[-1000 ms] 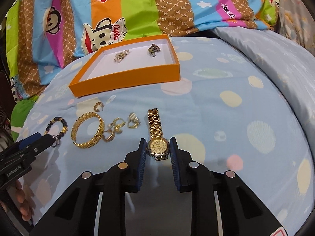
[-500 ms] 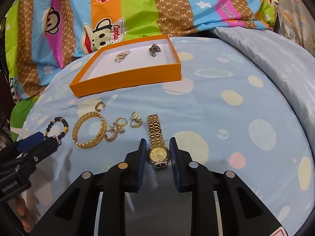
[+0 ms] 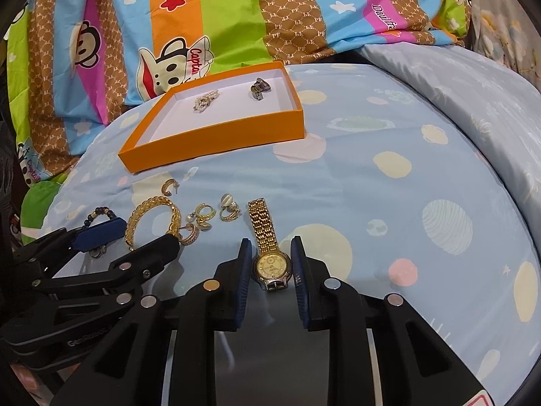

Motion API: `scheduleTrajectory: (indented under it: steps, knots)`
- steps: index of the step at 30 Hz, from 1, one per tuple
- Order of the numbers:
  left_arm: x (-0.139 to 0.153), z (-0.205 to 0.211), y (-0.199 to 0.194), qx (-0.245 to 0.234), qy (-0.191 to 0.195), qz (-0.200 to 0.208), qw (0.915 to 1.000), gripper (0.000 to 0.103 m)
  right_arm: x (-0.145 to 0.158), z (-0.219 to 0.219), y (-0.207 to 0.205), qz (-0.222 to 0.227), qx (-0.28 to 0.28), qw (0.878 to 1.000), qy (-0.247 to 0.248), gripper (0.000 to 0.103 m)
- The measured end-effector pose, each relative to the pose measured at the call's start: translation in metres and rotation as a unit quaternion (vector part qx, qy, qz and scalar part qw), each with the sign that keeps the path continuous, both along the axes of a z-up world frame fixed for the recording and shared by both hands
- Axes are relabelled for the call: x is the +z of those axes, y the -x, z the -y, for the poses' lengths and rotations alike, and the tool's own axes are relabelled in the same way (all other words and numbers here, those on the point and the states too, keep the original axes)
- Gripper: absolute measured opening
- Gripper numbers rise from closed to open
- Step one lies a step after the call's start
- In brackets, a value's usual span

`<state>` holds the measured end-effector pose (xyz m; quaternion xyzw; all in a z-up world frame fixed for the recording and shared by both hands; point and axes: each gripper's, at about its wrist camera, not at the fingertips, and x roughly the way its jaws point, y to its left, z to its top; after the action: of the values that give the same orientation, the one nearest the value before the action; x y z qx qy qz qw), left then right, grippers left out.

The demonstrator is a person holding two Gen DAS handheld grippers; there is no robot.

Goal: Organize jewelry
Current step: 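Grasp the gold bangle with the left gripper while the right gripper holds the gold watch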

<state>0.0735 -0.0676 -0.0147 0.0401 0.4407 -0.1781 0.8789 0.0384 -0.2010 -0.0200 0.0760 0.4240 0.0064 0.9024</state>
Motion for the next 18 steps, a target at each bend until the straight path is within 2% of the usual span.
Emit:
scheduleTrajectory:
  steps: [8,18]
  knots:
    - [0.000,-0.001,0.000,0.001,-0.002,0.007,1.0000,0.056,0.000,0.000,0.000,0.000,0.000,1.000,0.001,0.022]
    - [0.006,-0.012,0.007,0.000,0.037,0.009,0.9993,0.056,0.002,0.000,0.002,0.008,-0.003,1.000,0.001,0.022]
